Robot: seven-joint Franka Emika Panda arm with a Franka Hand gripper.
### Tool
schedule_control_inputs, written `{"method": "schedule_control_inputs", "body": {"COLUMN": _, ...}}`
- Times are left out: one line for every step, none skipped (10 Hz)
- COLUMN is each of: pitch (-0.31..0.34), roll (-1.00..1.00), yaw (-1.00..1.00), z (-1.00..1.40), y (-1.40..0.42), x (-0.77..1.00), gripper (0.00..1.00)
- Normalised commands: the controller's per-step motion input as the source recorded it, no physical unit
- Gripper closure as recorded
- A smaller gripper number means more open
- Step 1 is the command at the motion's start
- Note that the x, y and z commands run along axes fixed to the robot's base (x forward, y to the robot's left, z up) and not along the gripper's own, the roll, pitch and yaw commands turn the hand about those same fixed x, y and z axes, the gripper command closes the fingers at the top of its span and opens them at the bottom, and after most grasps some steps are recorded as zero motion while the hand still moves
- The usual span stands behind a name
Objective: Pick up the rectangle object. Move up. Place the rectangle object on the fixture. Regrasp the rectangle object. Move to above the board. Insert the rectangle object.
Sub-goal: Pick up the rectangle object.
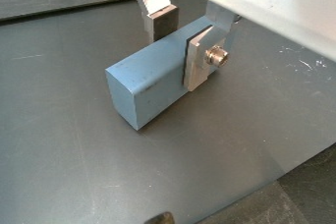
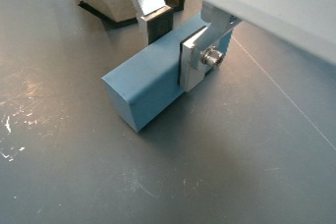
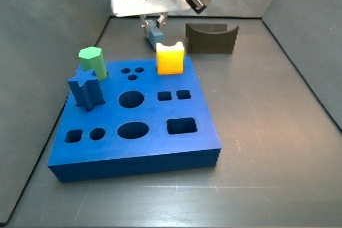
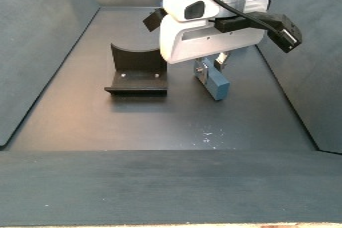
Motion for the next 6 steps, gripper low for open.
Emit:
{"method": "schedule_control_inputs", "body": {"pitch": 0.154, "roll": 0.0, "yaw": 0.0, "z": 0.0, "y": 0.0, "x": 0.09, "gripper": 1.0}}
{"method": "schedule_control_inputs", "body": {"pitch": 0.18, "roll": 0.0, "yaw": 0.0, "z": 0.0, "y": 0.0, "x": 0.12, "gripper": 1.0}}
{"method": "schedule_control_inputs", "body": {"pitch": 0.231, "roll": 0.0, "yaw": 0.0, "z": 0.0, "y": 0.0, "x": 0.14, "gripper": 1.0}}
{"method": "schedule_control_inputs", "body": {"pitch": 0.0, "roll": 0.0, "yaw": 0.0, "z": 0.0, "y": 0.0, "x": 0.0, "gripper": 1.0}}
{"method": "schedule_control_inputs", "body": {"pitch": 0.0, "roll": 0.0, "yaw": 0.0, "z": 0.0, "y": 0.0, "x": 0.0, "gripper": 1.0}}
{"method": "schedule_control_inputs", "body": {"pitch": 0.0, "roll": 0.0, "yaw": 0.0, "z": 0.0, "y": 0.0, "x": 0.0, "gripper": 1.0}}
